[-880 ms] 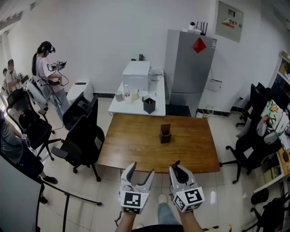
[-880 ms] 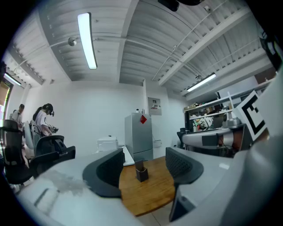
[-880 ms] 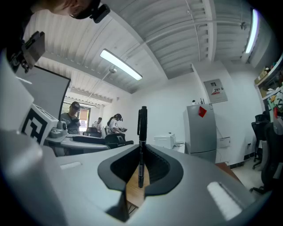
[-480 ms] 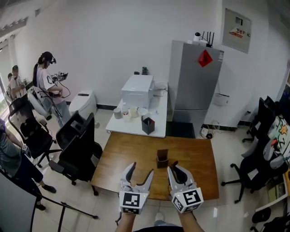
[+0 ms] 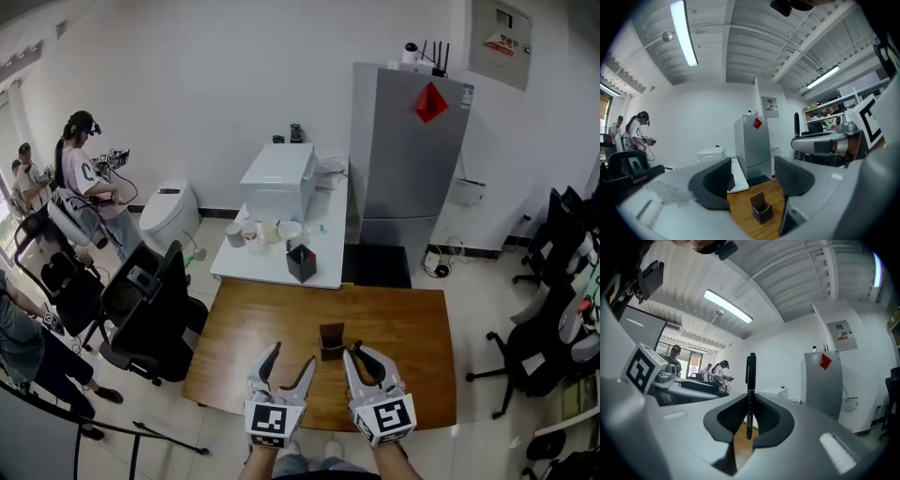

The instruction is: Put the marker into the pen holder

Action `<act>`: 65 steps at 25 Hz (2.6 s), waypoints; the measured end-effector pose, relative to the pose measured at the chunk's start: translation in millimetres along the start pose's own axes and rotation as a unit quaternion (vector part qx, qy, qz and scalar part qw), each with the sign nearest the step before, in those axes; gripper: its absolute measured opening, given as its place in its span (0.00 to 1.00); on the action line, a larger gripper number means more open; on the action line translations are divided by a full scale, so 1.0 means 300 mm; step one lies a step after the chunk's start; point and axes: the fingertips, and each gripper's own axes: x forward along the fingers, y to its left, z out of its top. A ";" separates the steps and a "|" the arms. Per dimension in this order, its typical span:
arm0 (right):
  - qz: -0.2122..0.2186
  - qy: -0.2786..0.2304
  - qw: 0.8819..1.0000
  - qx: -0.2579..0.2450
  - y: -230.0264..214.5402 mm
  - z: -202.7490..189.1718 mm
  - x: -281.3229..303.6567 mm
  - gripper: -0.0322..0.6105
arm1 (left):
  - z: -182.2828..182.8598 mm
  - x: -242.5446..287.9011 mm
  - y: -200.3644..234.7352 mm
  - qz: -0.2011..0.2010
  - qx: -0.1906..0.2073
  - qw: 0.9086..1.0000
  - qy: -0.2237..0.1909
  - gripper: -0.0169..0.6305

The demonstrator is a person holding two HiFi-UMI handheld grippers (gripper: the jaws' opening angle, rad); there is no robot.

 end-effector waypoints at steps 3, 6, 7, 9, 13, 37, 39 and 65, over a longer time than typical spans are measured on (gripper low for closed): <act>-0.009 0.004 1.000 0.020 -0.042 -0.059 0.036 0.11 | -0.049 0.072 -0.001 -0.020 0.006 1.000 0.015 0.47; -0.014 0.017 0.999 0.032 -0.068 -0.140 0.073 0.11 | -0.115 0.124 0.006 -0.042 0.006 0.998 0.036 0.46; -0.020 0.028 0.999 0.033 -0.084 -0.173 0.084 0.11 | -0.142 0.145 0.004 -0.051 0.005 0.998 0.047 0.46; -0.029 0.046 0.998 0.036 -0.117 -0.229 0.109 0.11 | -0.188 0.186 0.001 -0.069 0.001 0.996 0.062 0.46; -0.032 0.065 0.996 0.046 -0.164 -0.330 0.172 0.11 | -0.283 0.260 0.008 -0.098 -0.006 0.991 0.088 0.46; -0.025 0.135 0.990 0.032 -0.232 -0.888 0.476 0.11 | -0.757 0.484 0.061 -0.136 -0.058 0.976 0.158 0.40; -0.028 0.143 0.989 0.031 -0.233 -0.930 0.475 0.11 | -0.783 0.474 0.067 -0.133 -0.064 0.976 0.162 0.40; -0.101 0.135 0.984 0.059 -0.289 -0.711 0.315 0.20 | -0.524 0.367 0.089 -0.097 -0.081 0.987 0.102 0.41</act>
